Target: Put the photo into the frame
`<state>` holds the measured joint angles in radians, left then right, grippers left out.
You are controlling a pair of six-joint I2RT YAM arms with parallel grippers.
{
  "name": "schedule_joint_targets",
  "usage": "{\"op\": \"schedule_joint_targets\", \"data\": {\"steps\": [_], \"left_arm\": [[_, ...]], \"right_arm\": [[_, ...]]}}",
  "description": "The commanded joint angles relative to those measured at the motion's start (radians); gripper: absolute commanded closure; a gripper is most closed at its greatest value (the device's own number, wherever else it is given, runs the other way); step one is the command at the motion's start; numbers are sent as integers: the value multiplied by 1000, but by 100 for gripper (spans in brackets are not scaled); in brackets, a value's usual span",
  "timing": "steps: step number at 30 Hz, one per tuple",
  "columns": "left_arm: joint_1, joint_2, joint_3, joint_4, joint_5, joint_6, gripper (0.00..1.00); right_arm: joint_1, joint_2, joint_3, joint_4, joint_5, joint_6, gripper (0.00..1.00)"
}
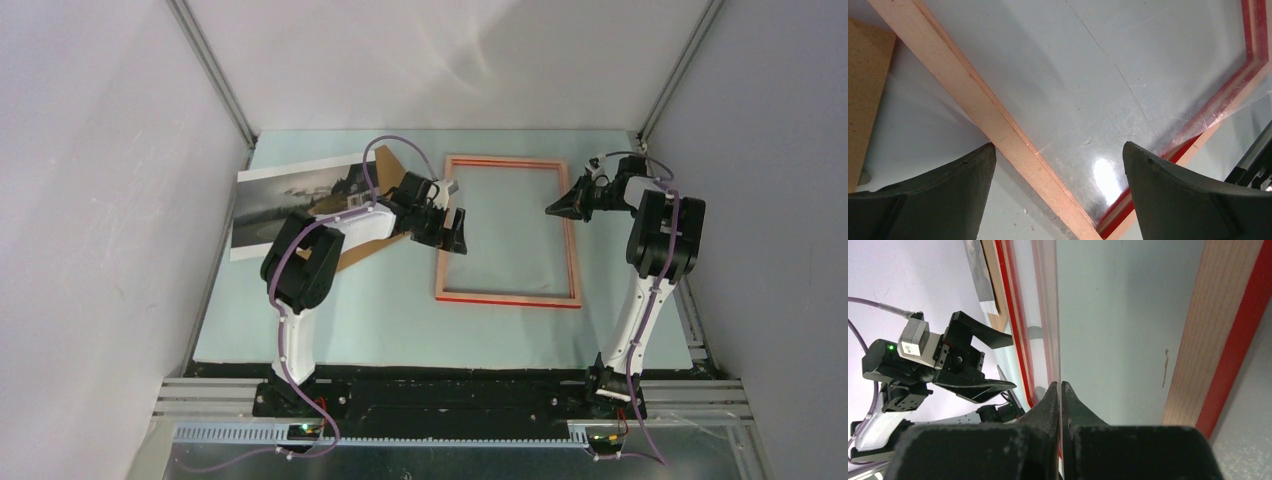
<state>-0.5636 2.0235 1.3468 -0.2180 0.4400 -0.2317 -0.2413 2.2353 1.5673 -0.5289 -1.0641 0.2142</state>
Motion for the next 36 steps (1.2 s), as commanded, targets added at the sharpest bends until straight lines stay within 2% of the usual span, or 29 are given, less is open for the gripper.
{"op": "schedule_joint_targets", "data": {"steps": [1, 19, 24, 31, 36], "left_arm": [[-36, -47, -18, 40, 33, -23, 0], [-73, -75, -29, 40, 2, -19, 0], [-76, -77, -29, 39, -7, -15, 0], [-76, -80, -26, 40, -13, -8, 0], [-76, -80, -25, 38, -14, -6, 0]], "right_arm": [[20, 22, 47, -47, 22, -39, 100], [28, 40, 134, -155, 129, -125, 96], [32, 43, 149, -177, 162, -146, 90], [41, 40, 176, -206, 208, -170, 72], [51, 38, 194, -221, 231, -181, 65]]}}
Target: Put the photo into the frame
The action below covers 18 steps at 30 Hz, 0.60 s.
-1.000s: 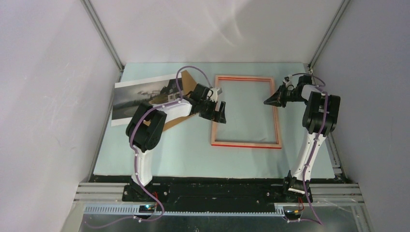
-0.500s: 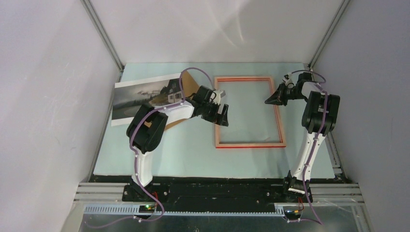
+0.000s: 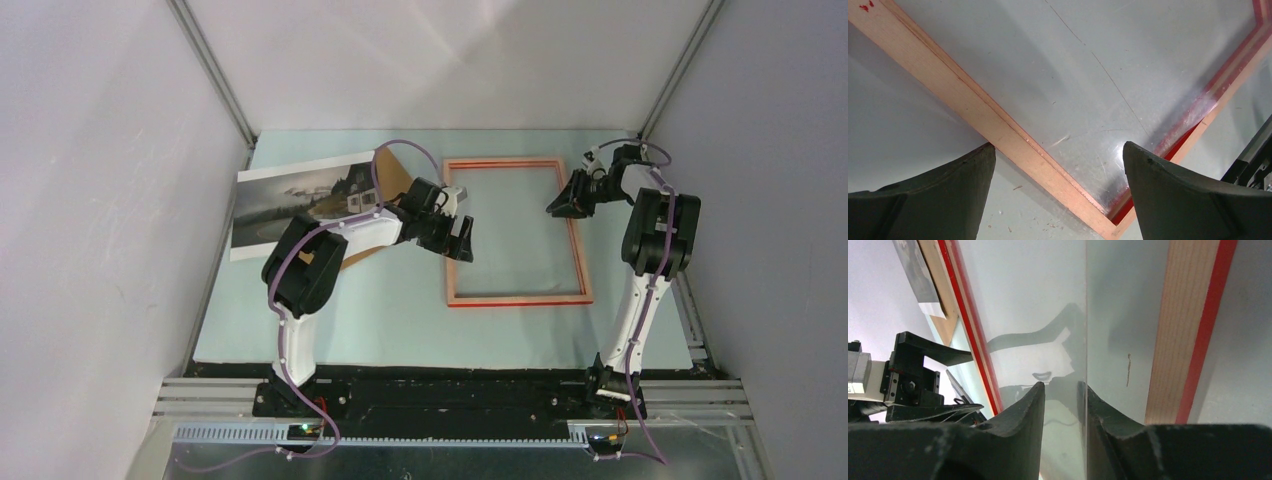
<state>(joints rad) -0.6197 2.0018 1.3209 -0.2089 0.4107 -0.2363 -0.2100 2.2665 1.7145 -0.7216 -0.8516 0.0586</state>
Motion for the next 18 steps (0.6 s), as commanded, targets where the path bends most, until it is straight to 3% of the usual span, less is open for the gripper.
{"op": "schedule_joint_targets", "data": {"steps": [1, 8, 18], "left_arm": [[-19, -59, 0, 29, 16, -1, 0], [-20, -77, 10, 25, 1, 8, 0], [-20, -102, 89, -46, -142, 103, 0]], "right_arm": [[23, 7, 51, -31, 25, -26, 63], [36, -2, 69, -57, 83, -55, 59], [38, 3, 73, -65, 101, -55, 57]]}}
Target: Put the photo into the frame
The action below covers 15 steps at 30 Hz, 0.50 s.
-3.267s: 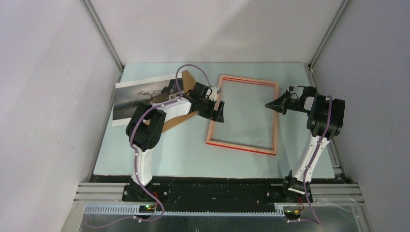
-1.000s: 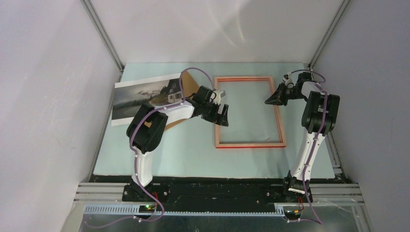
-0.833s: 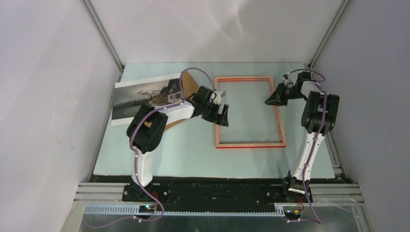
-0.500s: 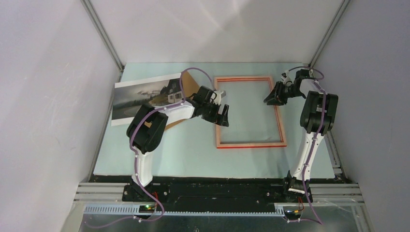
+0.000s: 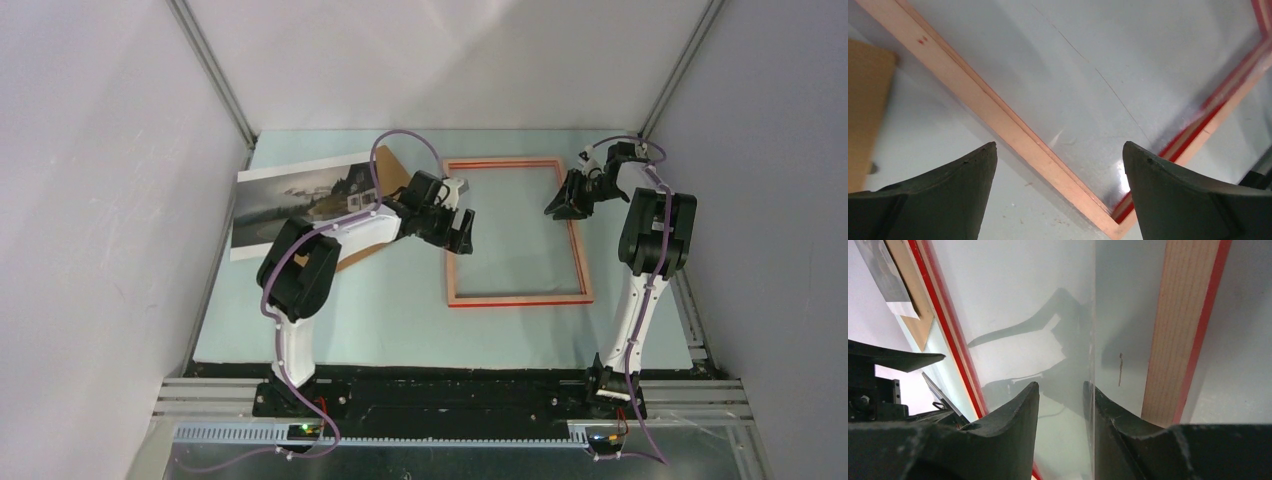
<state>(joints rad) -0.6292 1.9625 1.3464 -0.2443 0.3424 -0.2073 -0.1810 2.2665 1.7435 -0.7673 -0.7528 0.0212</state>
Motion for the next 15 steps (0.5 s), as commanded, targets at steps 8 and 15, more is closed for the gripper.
{"op": "schedule_joint_targets", "data": {"steps": [8, 15], "left_arm": [[-17, 28, 266, -18, -15, 103, 0], [-63, 193, 475, -18, 40, 15, 1]], "right_arm": [[9, 15, 47, -17, 13, -18, 57], [10, 20, 48, -12, 20, -18, 56]]}}
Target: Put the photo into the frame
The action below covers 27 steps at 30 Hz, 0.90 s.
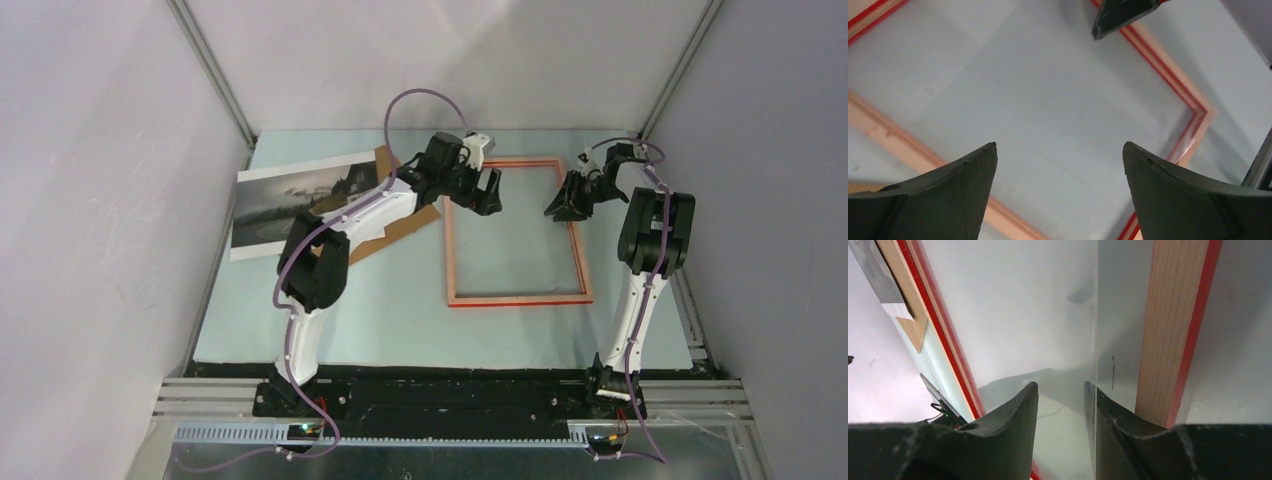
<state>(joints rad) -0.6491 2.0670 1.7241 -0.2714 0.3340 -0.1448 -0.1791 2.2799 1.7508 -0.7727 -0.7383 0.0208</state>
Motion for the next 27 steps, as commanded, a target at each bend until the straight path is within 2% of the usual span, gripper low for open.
{"op": "schedule_joint_targets", "data": {"steps": [1, 13, 27], "left_arm": [[-47, 103, 137, 10, 50, -54, 1], [-68, 377, 457, 12, 123, -238, 2], [-110, 442, 497, 41, 150, -339, 2]], "right_arm": [[8, 8, 39, -5, 5, -18, 56], [15, 1, 23, 7, 11, -26, 56], [23, 10, 25, 19, 13, -3, 56]]}}
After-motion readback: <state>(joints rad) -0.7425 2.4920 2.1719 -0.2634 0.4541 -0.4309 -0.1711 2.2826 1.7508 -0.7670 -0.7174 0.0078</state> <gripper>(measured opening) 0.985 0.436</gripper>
